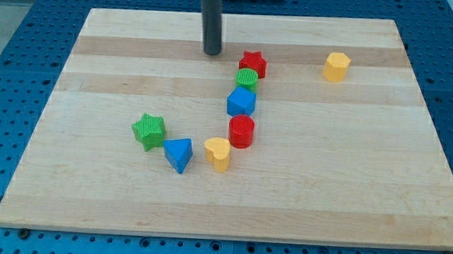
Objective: Remove blue cube from the centre of the green and red circle
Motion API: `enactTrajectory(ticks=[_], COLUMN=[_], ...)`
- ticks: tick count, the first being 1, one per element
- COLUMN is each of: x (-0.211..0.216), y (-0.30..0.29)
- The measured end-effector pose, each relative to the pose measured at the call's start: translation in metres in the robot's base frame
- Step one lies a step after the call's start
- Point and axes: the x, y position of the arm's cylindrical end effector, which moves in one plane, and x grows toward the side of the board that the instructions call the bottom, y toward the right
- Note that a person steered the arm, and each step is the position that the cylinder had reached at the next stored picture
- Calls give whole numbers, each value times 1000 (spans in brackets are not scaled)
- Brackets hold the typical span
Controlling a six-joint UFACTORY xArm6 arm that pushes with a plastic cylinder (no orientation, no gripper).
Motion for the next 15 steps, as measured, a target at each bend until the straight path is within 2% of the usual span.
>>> enactTrajectory(ticks=[1, 2, 3, 4, 6, 9, 12, 15], x=[0, 54, 60, 122, 136, 136, 132, 127], y=[-13, -13, -13, 4, 4, 18, 148, 182])
